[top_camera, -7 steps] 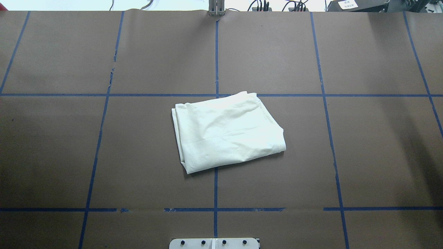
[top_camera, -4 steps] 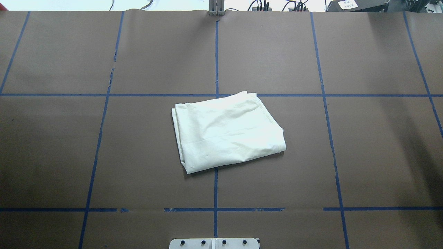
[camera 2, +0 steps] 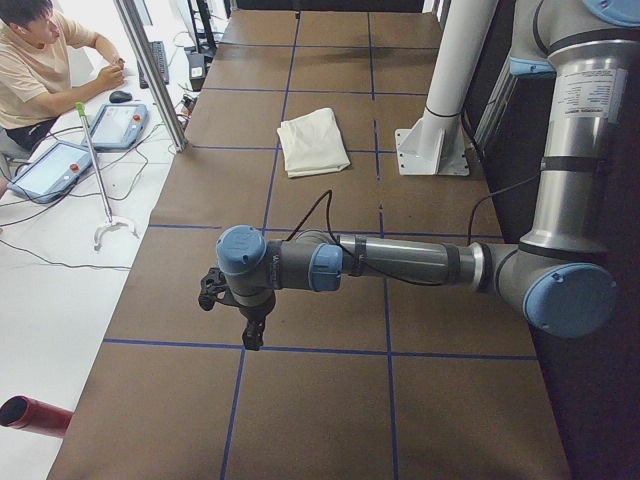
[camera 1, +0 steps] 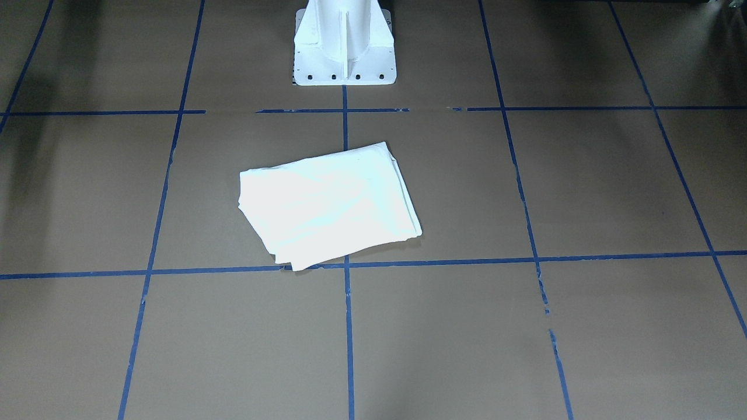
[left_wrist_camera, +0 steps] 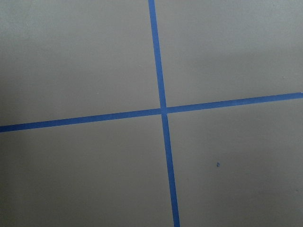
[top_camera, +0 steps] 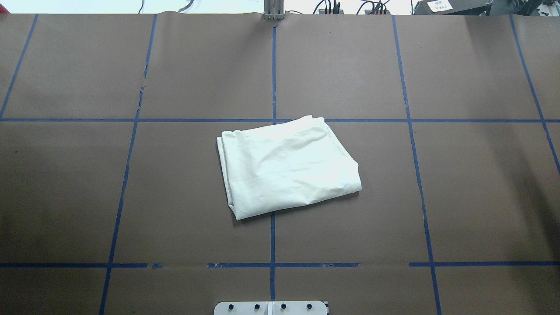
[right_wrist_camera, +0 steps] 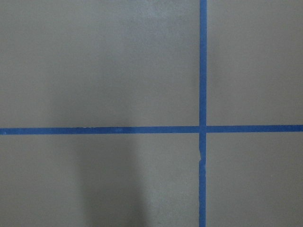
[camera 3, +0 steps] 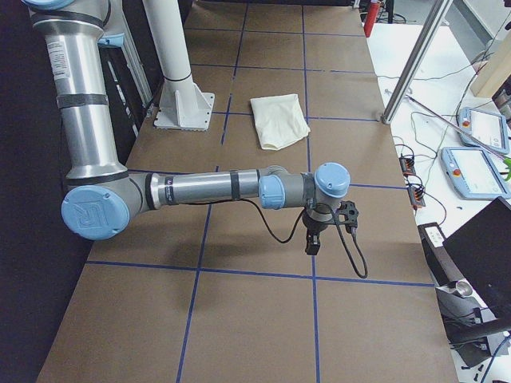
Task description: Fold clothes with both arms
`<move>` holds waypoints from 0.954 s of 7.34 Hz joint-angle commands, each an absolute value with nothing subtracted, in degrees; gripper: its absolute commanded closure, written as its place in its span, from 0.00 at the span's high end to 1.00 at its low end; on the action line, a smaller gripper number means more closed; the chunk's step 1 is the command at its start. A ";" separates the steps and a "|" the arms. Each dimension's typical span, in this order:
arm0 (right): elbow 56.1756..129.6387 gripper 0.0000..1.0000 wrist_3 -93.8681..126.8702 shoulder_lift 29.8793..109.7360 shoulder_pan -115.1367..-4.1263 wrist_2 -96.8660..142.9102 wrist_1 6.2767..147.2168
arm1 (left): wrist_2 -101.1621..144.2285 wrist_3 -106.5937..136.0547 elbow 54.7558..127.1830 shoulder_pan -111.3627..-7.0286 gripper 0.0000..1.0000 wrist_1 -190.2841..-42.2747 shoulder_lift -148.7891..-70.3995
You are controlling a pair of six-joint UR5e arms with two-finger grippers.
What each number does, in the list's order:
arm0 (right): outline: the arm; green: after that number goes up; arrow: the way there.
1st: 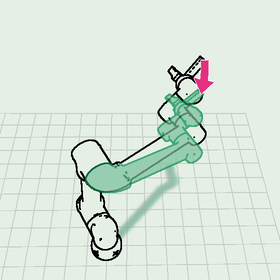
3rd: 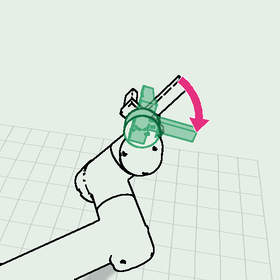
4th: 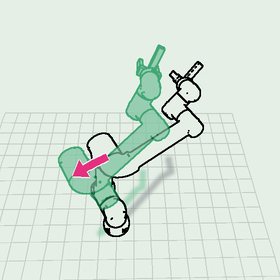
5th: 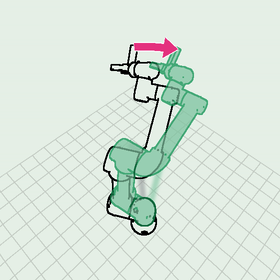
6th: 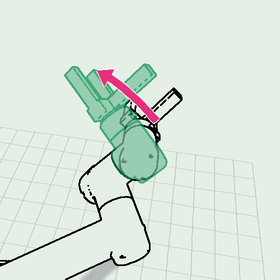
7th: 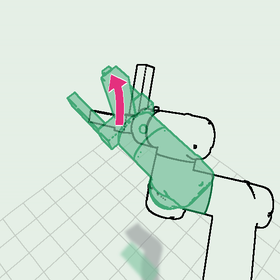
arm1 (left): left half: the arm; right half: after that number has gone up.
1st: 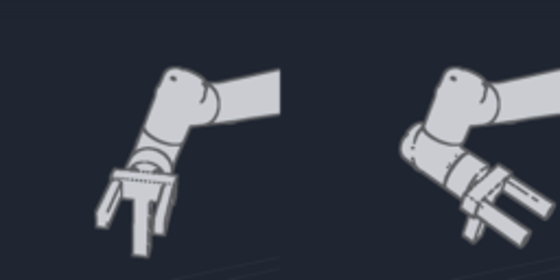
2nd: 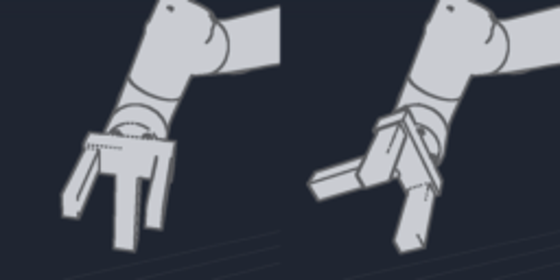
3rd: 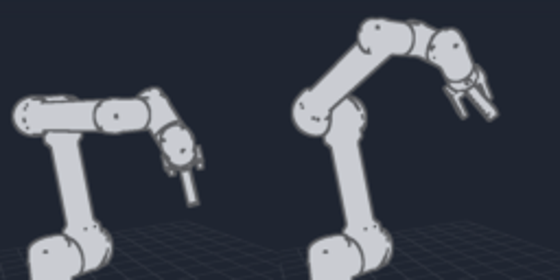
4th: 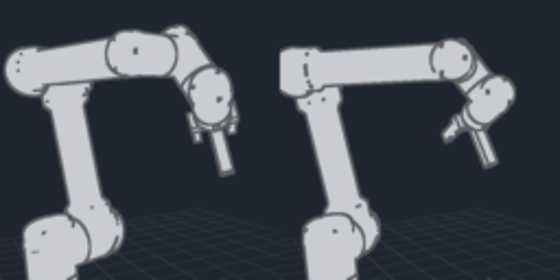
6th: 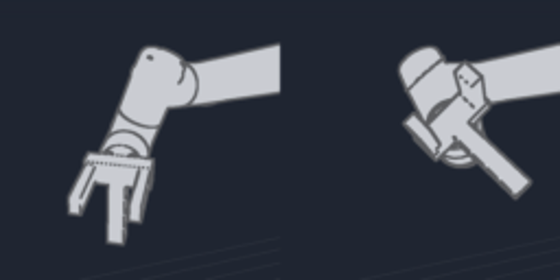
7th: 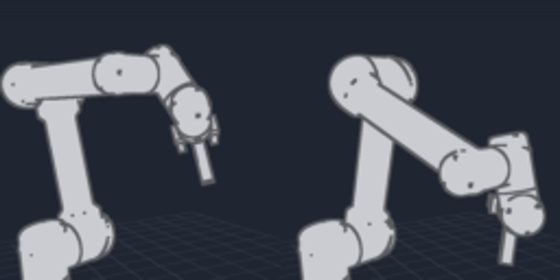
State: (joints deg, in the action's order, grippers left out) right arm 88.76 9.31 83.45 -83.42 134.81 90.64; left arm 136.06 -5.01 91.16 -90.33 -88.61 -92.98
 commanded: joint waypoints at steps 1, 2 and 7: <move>89.38 1.00 7.14 85.33 -83.76 134.56 90.26 | 136.05 -5.01 91.23 -90.35 1.00 -88.59 -92.99; 89.12 1.00 1.99 85.52 -83.76 134.21 90.44 | 136.14 -5.01 91.06 -90.26 1.00 -88.68 -92.99; 88.95 1.00 1.05 85.34 -84.29 133.15 90.44 | 136.05 -5.01 91.06 -90.26 1.00 -88.59 -93.08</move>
State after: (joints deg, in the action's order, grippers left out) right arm 88.93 1.11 85.35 -84.16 133.22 90.51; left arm 136.11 -5.01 91.25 -90.31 -88.63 -93.03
